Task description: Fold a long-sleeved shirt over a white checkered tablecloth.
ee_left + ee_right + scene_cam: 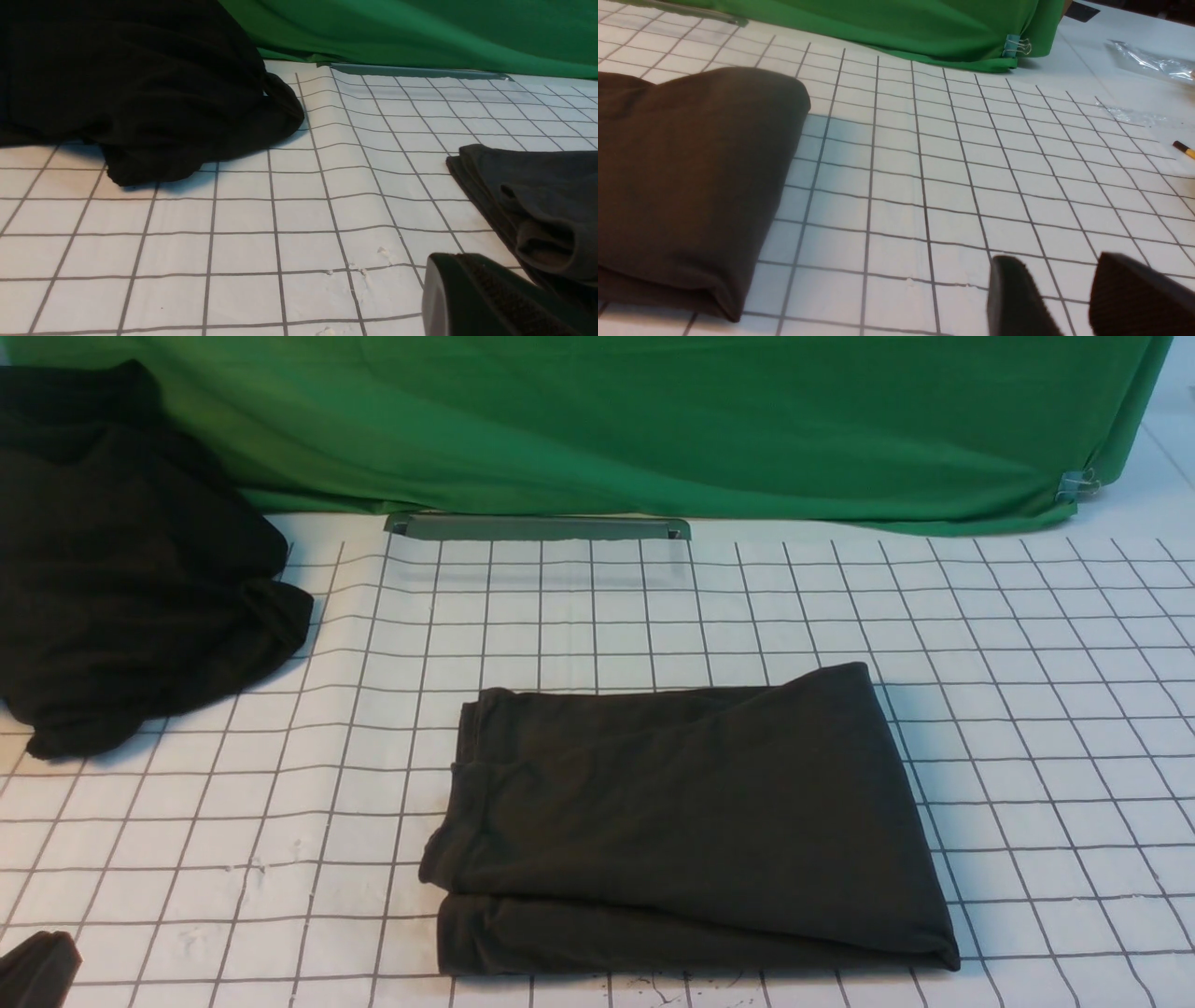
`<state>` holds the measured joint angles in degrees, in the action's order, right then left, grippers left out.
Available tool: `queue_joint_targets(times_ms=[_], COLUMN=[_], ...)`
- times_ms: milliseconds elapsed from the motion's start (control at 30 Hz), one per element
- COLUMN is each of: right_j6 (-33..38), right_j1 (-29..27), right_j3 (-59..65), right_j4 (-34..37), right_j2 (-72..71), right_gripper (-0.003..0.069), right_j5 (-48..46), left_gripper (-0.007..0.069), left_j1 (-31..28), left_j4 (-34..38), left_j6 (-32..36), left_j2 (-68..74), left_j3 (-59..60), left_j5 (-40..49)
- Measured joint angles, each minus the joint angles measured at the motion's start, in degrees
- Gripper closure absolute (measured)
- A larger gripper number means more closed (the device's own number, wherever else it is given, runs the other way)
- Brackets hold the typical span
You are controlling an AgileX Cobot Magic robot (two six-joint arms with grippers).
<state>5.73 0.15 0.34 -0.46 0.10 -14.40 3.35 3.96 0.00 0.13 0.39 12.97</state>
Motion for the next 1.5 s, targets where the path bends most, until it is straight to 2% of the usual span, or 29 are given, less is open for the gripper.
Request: queue_joint_targets(times_ms=[300, 1500], right_j6=[0.0, 0.0], right_j1=[0.0, 0.0], right_j3=[0.0, 0.0], right_j4=[0.0, 0.0], right_j2=[0.0, 0.0], right_gripper=[0.0418, 0.0417], right_j5=[0.0, 0.0], left_gripper=[0.0622, 0.0622], left_j1=[-4.05, -4.05], left_j4=[0.14, 0.17], left_j6=[0.0, 0.0], left_j2=[-0.02, -0.07], left_j3=[0.0, 0.0], left_j5=[0.0, 0.0])
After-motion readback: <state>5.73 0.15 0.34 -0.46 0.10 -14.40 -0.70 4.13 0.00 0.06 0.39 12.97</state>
